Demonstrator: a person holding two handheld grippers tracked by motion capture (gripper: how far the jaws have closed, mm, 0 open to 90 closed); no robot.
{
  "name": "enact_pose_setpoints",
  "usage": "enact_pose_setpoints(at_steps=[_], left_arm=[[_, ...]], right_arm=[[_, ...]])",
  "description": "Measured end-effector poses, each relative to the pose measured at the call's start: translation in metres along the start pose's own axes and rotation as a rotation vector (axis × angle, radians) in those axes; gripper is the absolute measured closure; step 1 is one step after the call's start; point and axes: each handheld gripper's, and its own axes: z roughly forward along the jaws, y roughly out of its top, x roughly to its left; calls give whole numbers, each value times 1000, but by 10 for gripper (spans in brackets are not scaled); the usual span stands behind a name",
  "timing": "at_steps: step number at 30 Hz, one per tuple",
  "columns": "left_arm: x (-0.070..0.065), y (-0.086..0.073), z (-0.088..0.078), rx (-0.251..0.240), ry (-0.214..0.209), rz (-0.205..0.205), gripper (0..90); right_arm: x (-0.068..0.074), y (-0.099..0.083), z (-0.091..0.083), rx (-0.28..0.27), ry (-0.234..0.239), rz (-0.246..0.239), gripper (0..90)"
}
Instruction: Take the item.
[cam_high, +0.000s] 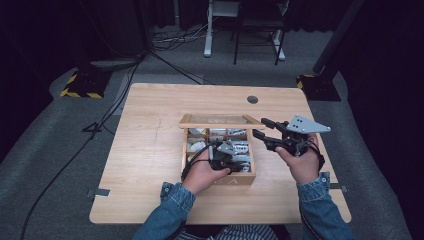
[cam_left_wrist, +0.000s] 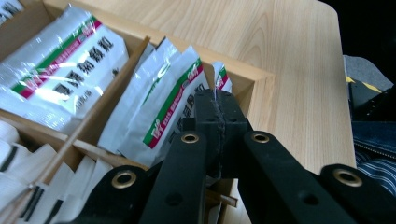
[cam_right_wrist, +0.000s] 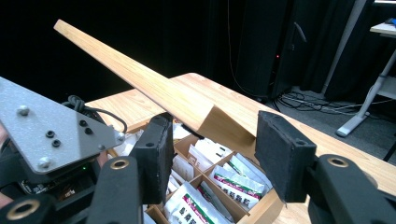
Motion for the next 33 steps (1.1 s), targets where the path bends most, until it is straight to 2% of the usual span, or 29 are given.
enact_pose_setpoints(at_steps=[5, 10, 15, 16, 21, 33], left_arm=[[-3, 5, -8, -44, 17, 22, 898], [-6, 9, -15, -67, 36, 45, 899], [-5, 10, -20, -113, 52, 37, 899], [-4, 11, -25, -142, 54, 28, 899], [-6, 15, -37, -196, 47, 24, 900], [-16, 24, -59, -245, 41, 48, 900]], right_arm=[[0, 0, 0, 0, 0, -2, 476], [0, 0, 0, -1, 0, -1, 476], [0, 0, 0, 0, 0, -1, 476], [0, 0, 0, 0, 0, -1, 476], [0, 0, 0, -1, 0, -1, 476], [0, 0, 0, -1, 0, 1, 477]])
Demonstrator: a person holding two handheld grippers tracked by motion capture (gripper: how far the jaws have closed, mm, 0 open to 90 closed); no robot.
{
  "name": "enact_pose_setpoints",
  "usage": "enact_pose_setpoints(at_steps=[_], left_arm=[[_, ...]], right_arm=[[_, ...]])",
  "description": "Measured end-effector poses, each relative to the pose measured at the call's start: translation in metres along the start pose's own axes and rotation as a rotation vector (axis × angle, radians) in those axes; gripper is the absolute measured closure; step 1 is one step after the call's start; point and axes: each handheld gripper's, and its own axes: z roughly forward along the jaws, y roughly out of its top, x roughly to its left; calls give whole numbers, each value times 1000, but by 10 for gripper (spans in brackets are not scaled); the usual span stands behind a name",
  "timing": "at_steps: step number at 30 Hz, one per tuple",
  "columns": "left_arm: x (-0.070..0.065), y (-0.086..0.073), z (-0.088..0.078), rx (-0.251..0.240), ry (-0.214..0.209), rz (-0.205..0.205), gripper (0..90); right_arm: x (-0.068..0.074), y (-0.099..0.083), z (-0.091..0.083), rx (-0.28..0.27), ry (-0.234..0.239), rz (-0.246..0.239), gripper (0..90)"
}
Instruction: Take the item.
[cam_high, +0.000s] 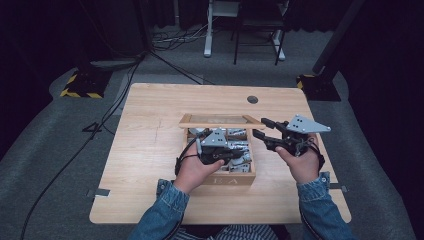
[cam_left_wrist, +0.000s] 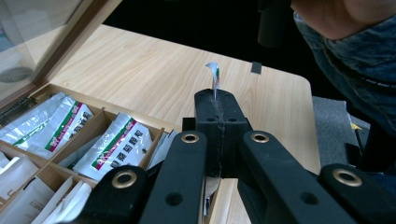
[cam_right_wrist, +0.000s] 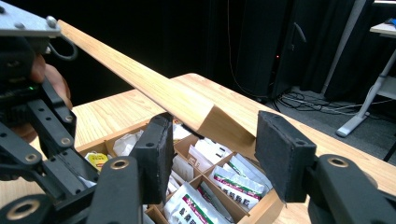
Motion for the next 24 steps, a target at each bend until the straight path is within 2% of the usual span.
enact_pose_setpoints(at_steps=[12, 18, 24], left_arm=[[-6, 4, -18, -18, 5, 11, 899], [-9, 0, -43, -10, 52, 20, 899], [-10, -5, -65, -20, 76, 17, 899]], right_arm=[[-2, 1, 1, -3, 2, 0, 476], [-3, 2, 1, -4, 4, 0, 476], [-2, 2, 1, -4, 2, -1, 476]])
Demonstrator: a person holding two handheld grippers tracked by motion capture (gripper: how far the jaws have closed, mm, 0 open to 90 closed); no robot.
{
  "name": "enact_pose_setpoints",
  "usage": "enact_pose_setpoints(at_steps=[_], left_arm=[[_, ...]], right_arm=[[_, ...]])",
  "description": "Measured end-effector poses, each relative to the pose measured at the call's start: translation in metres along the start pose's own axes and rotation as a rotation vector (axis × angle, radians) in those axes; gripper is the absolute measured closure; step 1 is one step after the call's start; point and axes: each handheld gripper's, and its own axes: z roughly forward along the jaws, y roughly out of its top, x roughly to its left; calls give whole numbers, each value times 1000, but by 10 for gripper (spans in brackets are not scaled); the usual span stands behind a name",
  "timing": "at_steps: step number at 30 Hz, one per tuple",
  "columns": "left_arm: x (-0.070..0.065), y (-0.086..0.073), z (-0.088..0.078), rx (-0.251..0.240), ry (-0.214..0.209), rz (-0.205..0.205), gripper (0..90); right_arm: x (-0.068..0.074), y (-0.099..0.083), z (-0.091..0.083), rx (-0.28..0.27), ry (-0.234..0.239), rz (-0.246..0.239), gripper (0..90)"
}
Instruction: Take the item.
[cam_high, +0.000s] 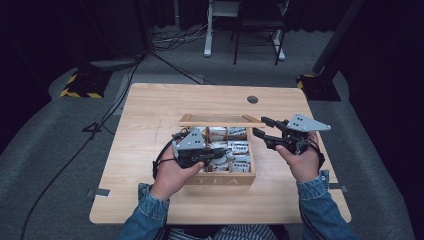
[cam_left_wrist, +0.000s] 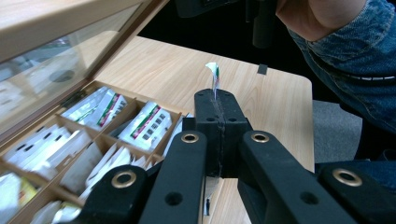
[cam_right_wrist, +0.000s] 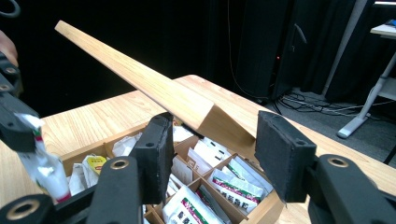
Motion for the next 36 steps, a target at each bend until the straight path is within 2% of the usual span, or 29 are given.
enact_pose_setpoints(at_steps=[7, 12, 16, 20, 21, 30, 34, 36], left_arm=[[3, -9, -22, -13, 32, -11, 898], [6, -16, -37, 4, 60, -11, 898], [12, -23, -56, 1, 88, -37, 898], [15, -25, -63, 6, 100, -47, 898], [17, -26, -67, 14, 120, -48, 898], [25, -33, -87, 34, 169, -67, 897], [36, -42, -99, 38, 196, -103, 897], [38, -43, -102, 45, 209, -106, 897]], right_arm=[[1, 0, 0, 2, -3, -2, 476], [1, 0, 0, 5, -3, -3, 476], [2, -1, -1, 4, -2, 0, 475], [2, -1, -1, 5, -3, 0, 475], [2, -1, -1, 4, -3, 0, 475], [2, -1, -1, 5, -2, -1, 476], [2, -1, -1, 5, -1, -1, 476], [2, -2, -1, 6, -1, -1, 476]])
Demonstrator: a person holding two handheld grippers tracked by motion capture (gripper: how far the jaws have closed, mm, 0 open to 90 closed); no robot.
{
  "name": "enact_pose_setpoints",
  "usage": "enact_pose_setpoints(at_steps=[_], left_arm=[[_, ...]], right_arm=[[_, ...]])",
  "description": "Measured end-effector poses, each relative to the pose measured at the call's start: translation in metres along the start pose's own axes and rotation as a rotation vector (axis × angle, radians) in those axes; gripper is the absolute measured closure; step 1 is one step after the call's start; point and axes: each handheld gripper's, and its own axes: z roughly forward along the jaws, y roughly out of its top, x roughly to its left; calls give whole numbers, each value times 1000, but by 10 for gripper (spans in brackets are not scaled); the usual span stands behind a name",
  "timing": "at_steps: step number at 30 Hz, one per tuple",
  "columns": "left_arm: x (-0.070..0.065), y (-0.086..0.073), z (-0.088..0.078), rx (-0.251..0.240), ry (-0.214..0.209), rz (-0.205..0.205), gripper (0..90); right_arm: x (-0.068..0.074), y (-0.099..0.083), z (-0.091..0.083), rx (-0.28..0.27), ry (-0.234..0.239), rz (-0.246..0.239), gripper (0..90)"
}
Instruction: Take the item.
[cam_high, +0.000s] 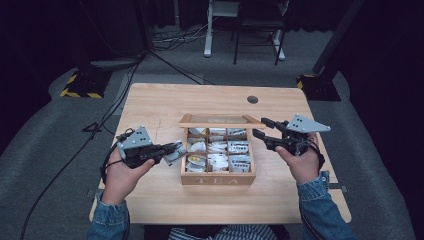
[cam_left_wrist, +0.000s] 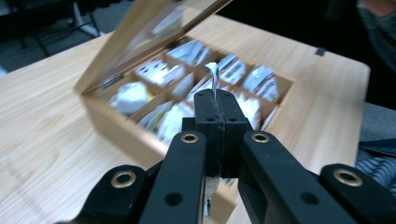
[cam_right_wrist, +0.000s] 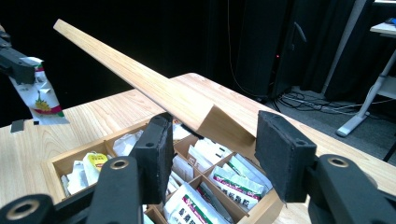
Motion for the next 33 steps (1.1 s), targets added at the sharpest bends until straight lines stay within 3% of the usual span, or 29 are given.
enact_pose_setpoints(at_steps=[15, 23, 33], left_arm=[[35, -27, -3, 78, 110, -97, 896], [49, -41, 4, 120, 137, -147, 896], [63, -54, 15, 173, 152, -182, 895]], right_arm=[[0, 0, 0, 1, 1, 3, 476], [0, -1, 0, 2, 1, 4, 475], [2, -4, 0, 20, -1, 1, 480]])
